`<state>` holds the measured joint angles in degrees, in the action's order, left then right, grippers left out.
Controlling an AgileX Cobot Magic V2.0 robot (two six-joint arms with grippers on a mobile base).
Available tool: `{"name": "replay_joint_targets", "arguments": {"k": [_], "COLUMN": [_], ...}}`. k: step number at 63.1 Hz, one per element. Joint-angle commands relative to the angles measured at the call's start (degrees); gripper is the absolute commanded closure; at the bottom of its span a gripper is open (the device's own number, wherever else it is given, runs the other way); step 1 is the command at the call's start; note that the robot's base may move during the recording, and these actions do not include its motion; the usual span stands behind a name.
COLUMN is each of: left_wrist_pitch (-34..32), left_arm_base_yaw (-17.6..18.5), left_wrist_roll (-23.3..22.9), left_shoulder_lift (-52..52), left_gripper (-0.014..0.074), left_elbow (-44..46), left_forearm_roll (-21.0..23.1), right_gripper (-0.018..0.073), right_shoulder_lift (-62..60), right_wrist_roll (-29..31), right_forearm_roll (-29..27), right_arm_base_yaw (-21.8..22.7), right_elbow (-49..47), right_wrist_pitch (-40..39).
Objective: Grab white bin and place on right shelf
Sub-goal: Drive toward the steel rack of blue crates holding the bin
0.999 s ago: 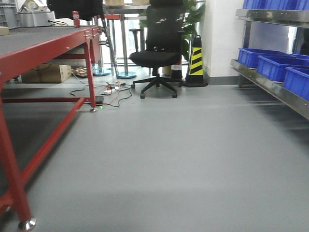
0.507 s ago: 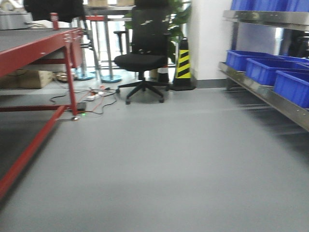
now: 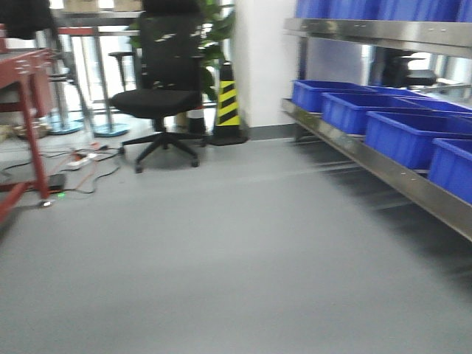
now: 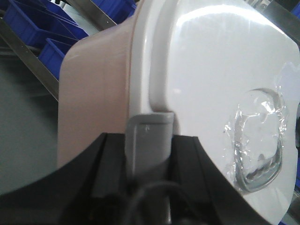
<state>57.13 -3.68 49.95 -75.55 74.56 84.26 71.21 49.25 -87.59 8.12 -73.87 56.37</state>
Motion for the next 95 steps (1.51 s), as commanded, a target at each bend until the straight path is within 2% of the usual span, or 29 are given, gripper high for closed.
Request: {"name": "replay_joint_targets", "arguments": {"k": [1, 95], "left_wrist_pitch": [17.4, 17.4], "left_arm_base_yaw": [3.7, 3.7], "left_wrist_roll": [2.7, 2.7], "left_shoulder_lift": [2.2, 2.2], "left_gripper": [0.0722, 0.0722], "left_elbow": [2.0, 2.0], "left_forearm_roll": [4.5, 4.5], "right_gripper": [0.0427, 0.0427], "right_shoulder_lift": [-2.2, -2.2], "right_wrist_roll": [0.6, 0.6], "right_forearm_roll": [-7.3, -7.3], "right_arm_base_yaw": [-2.5, -2.5], "right_elbow": [-2.4, -2.4], "right_wrist_pitch": [16.3, 16.2]}}
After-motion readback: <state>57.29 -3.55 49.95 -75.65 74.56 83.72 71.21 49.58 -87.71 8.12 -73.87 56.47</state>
